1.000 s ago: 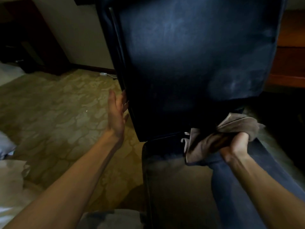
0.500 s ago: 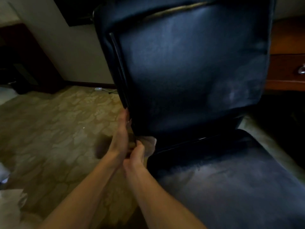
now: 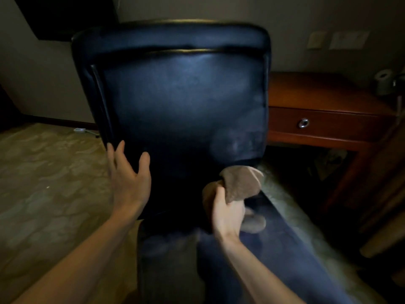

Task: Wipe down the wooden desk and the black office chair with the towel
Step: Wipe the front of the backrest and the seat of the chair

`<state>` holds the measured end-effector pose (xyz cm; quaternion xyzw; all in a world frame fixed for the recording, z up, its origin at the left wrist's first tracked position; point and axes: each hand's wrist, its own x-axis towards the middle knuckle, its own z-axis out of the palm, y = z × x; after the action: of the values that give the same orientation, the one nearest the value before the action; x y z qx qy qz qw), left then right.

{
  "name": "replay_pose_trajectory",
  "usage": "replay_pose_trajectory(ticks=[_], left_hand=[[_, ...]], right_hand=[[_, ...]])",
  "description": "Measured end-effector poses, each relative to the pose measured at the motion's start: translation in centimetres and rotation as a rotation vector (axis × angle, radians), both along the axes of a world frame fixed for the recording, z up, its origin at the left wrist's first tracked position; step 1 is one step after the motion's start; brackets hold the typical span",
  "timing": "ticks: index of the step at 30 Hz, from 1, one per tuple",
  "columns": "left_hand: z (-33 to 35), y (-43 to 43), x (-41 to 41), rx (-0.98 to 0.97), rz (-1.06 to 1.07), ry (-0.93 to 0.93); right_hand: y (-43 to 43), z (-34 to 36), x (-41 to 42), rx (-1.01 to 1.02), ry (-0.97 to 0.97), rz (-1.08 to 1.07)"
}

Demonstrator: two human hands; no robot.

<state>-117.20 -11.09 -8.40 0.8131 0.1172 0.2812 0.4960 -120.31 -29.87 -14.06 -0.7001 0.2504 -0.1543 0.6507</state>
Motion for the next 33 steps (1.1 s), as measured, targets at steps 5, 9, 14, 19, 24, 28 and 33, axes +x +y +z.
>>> replay_pose_trajectory(ticks=[5,9,14,19,24,28,33], left_hand=[[2.1,-4.2,2.1,0.297,0.019,-0.052],[2.9,-6.1,4.4,0.449,0.031,0.194],[1.8,-6.3,5.8,0.631,0.021,0.238],[1.4,-7.1,7.9,0.711,-0.067,0.233],[1.3,-8.2,10.6,0.719,-0.285,0.180],[1.4,-9.8,12.3,0.711,-0.351,0.177],[0.6,-8.9,12.4,0.703,-0.328,0.161]], right_hand=[[-8.2,3.3,0.9,-0.143,-0.126,-0.092],[-12.5,7.1,3.5,-0.546,-0.183,0.039],[-14.2,10.6,7.3,-0.899,-0.156,0.133],[-15.6,15.4,11.0,-1.272,-0.361,0.053],[-16.5,19.0,15.1,-1.681,-0.466,0.134],[-18.0,19.1,17.1,-1.687,-0.388,0.235],[-16.8,13.5,15.9,-1.641,-0.477,0.392]])
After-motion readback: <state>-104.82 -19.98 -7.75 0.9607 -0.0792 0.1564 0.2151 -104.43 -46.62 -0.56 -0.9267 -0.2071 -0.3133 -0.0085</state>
